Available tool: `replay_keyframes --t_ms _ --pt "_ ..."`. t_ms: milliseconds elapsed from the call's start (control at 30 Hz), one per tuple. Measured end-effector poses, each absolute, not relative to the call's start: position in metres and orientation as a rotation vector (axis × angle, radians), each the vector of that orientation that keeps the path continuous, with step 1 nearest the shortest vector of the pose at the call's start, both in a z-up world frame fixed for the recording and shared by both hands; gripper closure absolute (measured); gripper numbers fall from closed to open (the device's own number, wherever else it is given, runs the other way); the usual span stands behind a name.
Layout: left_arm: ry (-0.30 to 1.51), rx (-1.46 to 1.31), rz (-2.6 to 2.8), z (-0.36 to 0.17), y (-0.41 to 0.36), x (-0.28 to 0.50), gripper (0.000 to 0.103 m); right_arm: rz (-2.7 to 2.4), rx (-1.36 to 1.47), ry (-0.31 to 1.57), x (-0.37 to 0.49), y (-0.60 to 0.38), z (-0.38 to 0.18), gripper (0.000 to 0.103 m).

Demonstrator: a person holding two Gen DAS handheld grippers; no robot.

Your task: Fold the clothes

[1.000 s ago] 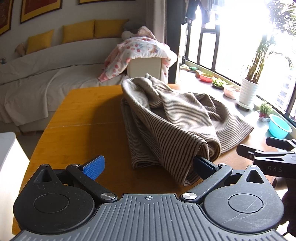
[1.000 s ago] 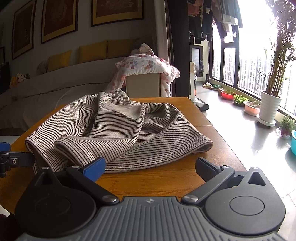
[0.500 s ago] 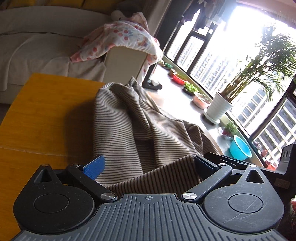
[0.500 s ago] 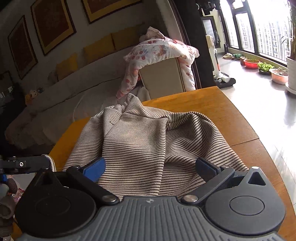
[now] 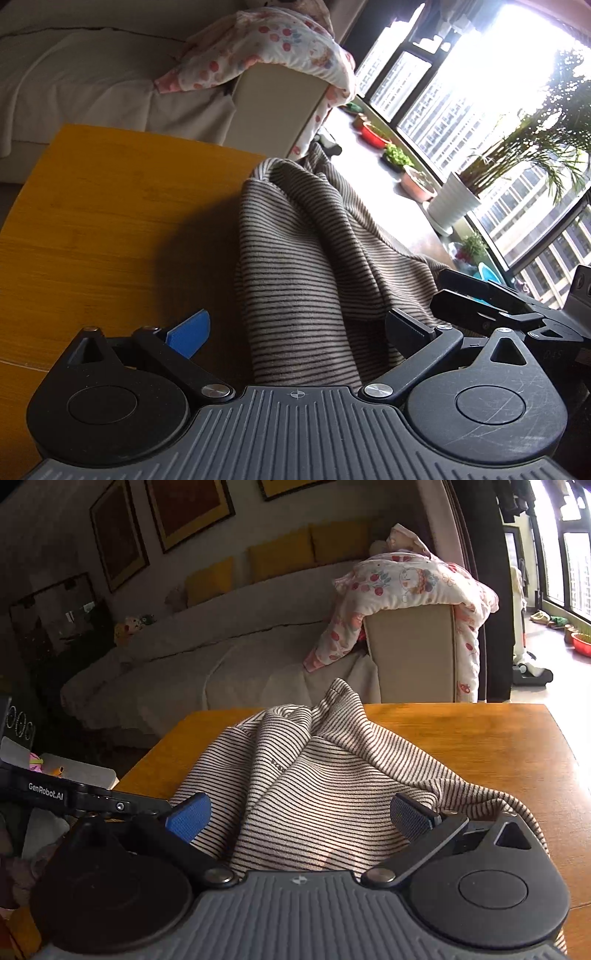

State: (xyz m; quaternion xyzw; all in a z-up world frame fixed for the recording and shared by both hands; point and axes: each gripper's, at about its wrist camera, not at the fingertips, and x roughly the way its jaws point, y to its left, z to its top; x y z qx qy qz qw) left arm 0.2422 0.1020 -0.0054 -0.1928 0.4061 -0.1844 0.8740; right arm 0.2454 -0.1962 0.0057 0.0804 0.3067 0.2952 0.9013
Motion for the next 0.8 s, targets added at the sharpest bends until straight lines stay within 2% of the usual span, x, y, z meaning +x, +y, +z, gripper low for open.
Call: replay_keyframes --t_ms 67,133,267,333,467,533,600,700,800 --pt "0.853 -0.4 -0.411 -0.008 0.097 0.245 0.005 0.662 0.216 0.684 0.251 -0.195 0.0 0.0" --pt "0.853 -0.354 -0.401 -0.011 0.09 0.247 0.022 0.686 0.24 0.74 0.257 -0.192 -0.01 0.0" --pt "0.832 -0.27 -0.392 -0.016 0.082 0.248 0.028 0.722 0.238 0.753 0.252 -0.196 -0.026 0.0" --pt "0.841 -0.235 -0.408 -0.018 0.079 0.247 0.039 0.742 0.231 0.755 0.248 -0.198 -0.031 0.0" --pt "0.865 -0.156 -0.46 -0.015 0.073 0.233 0.053 0.77 0.235 0.792 0.232 -0.207 -0.031 0.0" --pt "0.882 -0.11 -0.513 -0.013 0.069 0.223 0.067 0.803 0.164 0.799 0.216 -0.208 -0.03 0.0" --pt "0.885 -0.041 -0.529 -0.012 0.063 0.216 0.074 0.829 0.1 0.797 0.202 -0.207 -0.029 0.0" --pt "0.863 0.059 -0.525 -0.006 0.057 0.216 0.08 0.812 0.108 0.796 0.191 -0.209 -0.027 0.0" --pt "0.737 0.201 -0.437 0.013 0.066 0.228 0.082 0.77 0.182 0.835 0.196 -0.208 -0.025 0.0"
